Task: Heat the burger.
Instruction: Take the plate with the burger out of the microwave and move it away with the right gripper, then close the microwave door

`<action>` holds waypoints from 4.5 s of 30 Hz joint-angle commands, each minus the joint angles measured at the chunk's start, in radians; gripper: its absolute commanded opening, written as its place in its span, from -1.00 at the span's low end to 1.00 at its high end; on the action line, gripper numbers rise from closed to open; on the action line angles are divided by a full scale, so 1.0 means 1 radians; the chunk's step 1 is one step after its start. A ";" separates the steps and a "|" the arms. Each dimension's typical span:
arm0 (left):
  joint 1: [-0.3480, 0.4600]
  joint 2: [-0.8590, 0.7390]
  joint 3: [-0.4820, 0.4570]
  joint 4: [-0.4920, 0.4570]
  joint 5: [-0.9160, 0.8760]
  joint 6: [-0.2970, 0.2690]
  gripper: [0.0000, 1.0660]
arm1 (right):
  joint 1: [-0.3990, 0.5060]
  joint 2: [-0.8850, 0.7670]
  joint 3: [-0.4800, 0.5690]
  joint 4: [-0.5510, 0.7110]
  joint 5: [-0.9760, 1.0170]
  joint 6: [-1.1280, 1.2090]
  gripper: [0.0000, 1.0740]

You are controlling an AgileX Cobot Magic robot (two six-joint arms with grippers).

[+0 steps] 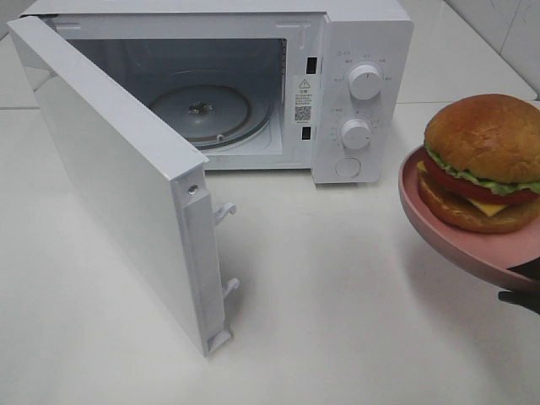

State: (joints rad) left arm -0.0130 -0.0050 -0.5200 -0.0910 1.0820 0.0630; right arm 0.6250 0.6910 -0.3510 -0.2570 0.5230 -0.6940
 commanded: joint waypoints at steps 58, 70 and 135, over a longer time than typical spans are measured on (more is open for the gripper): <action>0.004 -0.006 0.003 -0.003 -0.012 -0.005 0.88 | -0.005 0.860 -0.114 -0.948 0.261 2.142 -1.00; 0.004 -0.006 0.003 -0.003 -0.012 -0.005 0.88 | -0.005 1.044 -0.114 -0.990 0.274 2.261 -0.93; 0.004 -0.006 0.003 -0.003 -0.012 -0.005 0.88 | -0.002 0.129 -0.354 0.099 0.445 0.911 0.44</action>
State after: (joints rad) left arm -0.0130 -0.0050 -0.5200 -0.0910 1.0820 0.0630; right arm 0.6250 0.8320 -0.7100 -0.1550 0.9510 0.2290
